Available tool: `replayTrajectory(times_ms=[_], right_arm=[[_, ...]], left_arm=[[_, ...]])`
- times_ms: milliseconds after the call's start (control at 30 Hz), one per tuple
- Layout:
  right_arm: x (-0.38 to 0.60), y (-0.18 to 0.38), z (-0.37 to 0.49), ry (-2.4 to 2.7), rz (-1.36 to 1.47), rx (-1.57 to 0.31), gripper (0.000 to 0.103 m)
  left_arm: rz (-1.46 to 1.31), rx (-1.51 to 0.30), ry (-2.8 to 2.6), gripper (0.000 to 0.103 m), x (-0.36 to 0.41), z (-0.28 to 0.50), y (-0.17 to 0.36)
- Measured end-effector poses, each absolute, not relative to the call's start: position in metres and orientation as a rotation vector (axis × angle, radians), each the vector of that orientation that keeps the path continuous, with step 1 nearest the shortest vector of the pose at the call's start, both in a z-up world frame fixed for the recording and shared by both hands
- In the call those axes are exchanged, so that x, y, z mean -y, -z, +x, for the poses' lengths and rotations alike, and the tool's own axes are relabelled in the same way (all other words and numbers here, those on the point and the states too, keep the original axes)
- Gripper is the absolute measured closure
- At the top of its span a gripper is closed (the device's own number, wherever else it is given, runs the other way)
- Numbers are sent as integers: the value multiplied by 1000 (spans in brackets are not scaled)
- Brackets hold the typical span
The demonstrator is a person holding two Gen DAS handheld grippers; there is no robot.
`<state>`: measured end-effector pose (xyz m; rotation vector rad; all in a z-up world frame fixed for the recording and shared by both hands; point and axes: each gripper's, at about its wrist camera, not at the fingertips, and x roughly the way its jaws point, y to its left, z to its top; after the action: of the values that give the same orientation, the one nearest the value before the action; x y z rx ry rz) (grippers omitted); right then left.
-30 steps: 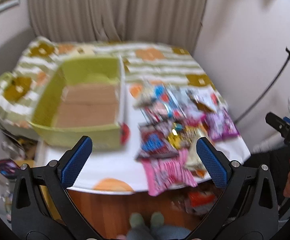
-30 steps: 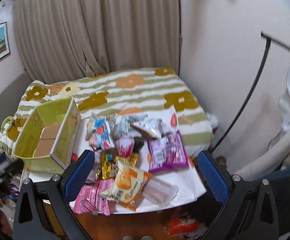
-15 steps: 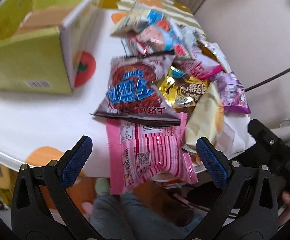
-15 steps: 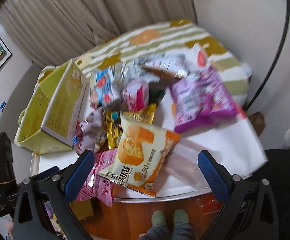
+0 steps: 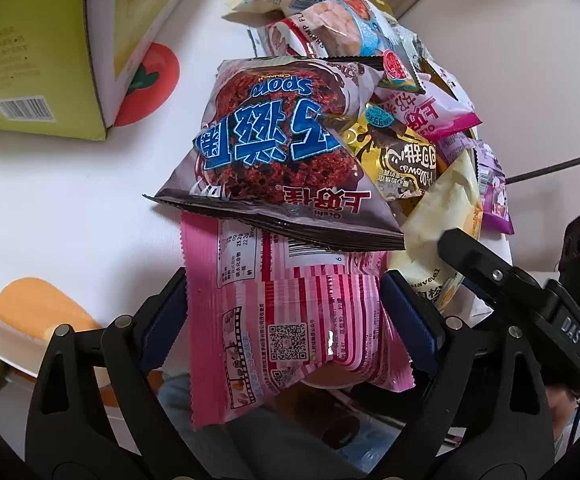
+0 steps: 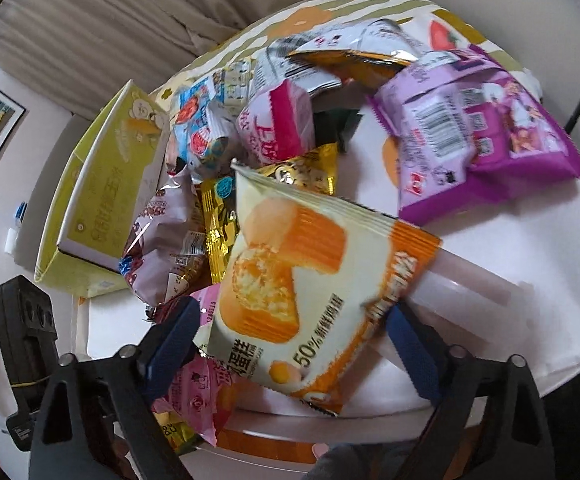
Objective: Organize snacks
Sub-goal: 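Grasp the pink wafer pack with the left tool while the right tool grasps the orange cake pack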
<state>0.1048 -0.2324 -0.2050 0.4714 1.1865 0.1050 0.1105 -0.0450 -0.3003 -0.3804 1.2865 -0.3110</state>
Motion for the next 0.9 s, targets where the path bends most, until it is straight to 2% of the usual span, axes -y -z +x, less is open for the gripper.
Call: replayTrajectory(times_ms=[100,167,233,300,333,433,800,900], right_arm=[[231,210,111,-102,474,-1190,15],[230,212,115,-100,467,-1192,18],[230,213,118,-90,446,-1196,28],[230,215,121,-95,448,-1200,33],[231,216,120,-98,462,-1201,39],[232,215,120,-96,462,-1197,43],[238,210,119,-88,472,-1175,46],[236,209,120,-90,464,-1173,46]], left_arm=[[-370,-1287,309,14,47,110,299],[-359,-1281,316,21,48,109,296],[-356,-1281,322,24,52,109,295],[-359,-1280,328,26,52,108,295],[-361,-1278,332,27,53,109,294],[-367,-1278,341,30,55,109,293],[-387,-1279,347,30,44,106,293],[-383,-1275,351,37,46,106,292]])
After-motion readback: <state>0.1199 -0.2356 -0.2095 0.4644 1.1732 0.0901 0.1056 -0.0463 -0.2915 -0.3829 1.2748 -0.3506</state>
